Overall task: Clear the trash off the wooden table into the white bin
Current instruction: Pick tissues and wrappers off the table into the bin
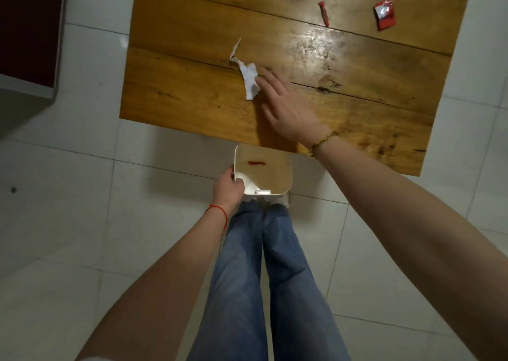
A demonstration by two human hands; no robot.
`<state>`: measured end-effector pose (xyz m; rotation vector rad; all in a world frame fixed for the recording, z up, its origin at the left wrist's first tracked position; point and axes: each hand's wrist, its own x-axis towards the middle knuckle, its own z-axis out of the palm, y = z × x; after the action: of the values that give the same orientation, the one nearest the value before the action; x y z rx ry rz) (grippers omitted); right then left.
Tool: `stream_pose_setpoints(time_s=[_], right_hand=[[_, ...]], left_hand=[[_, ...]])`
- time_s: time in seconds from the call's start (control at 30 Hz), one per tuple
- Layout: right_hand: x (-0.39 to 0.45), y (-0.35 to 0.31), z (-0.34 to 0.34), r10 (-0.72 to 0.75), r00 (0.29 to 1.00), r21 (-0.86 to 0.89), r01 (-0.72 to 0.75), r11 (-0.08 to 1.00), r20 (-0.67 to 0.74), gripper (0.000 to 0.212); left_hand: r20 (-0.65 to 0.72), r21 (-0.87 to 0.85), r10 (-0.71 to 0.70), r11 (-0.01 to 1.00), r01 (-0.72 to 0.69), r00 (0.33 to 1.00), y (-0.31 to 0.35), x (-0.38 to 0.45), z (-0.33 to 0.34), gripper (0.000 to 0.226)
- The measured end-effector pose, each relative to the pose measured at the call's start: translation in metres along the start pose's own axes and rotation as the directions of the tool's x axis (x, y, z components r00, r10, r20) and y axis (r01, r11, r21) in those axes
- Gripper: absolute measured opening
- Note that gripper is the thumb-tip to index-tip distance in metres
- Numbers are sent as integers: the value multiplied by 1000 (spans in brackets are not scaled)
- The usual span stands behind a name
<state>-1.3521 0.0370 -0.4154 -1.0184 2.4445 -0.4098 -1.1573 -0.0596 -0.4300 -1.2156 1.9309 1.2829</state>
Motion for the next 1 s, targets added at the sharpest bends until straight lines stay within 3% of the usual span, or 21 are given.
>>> stream_pose_setpoints(time_s=[0.2,0.53,0.73,1.0], right_hand=[[18,-15,13,-30,999,-122,34,992,35,54],[-97,-32,61,-328,919,-86,353,932,217,47],[-118,-43,60,-96,994,47,94,994,42,46],[-144,-57,30,158,983,121,-146,982,-96,46]], left_hand=[[-10,8,24,1000,-24,1000,-6,9,-16,41],[1,5,2,1000,-2,1000,-8,3,-20,43],[9,32,11,999,-11,1000,-9,-12,-25,43],[15,58,26,998,-27,1000,-3,-45,-44,45]])
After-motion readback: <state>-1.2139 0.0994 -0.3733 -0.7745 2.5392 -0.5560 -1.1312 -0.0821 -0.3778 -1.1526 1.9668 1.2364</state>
